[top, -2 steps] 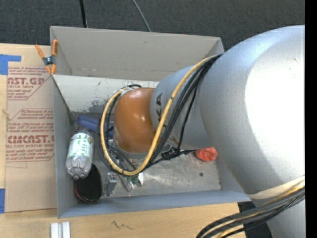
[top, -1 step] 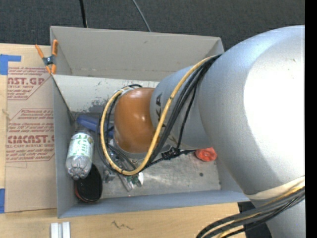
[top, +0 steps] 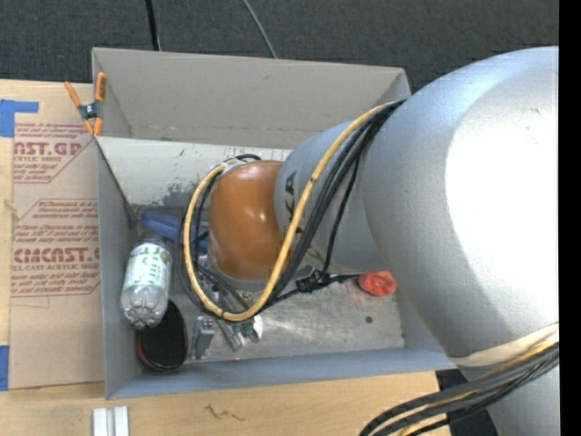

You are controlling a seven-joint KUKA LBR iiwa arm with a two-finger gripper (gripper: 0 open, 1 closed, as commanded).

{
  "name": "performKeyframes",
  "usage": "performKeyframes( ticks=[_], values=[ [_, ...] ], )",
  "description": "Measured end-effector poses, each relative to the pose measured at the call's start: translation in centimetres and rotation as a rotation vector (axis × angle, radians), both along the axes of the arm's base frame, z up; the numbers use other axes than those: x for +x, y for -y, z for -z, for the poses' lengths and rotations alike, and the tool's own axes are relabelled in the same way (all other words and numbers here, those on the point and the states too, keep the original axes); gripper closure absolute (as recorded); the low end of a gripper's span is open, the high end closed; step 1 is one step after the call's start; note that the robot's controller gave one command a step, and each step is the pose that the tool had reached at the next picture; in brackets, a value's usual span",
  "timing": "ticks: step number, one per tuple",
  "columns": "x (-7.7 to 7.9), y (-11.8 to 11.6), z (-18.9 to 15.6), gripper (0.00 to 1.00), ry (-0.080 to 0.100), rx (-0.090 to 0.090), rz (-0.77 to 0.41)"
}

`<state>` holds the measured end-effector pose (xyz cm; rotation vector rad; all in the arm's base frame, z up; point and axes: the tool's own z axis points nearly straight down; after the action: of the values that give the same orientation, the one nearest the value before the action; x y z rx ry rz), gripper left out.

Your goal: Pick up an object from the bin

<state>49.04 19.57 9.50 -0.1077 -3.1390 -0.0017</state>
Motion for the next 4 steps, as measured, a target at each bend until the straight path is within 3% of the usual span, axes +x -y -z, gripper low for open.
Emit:
performKeyframes(
  ticks=[1,2,3,4],
  values=[
    [0.0,0.0,0.0,0.0,0.0,0.0,0.0],
    [0.0,-2.5,-0.5,0.0,-0.003,-0.004,0.034],
    [0.0,-3.4,-0.6,0.0,-0.001,-0.002,0.042],
    [0.5,-4.0,2.0,1.0,0.001,-0.005,-0.233]
  ],
)
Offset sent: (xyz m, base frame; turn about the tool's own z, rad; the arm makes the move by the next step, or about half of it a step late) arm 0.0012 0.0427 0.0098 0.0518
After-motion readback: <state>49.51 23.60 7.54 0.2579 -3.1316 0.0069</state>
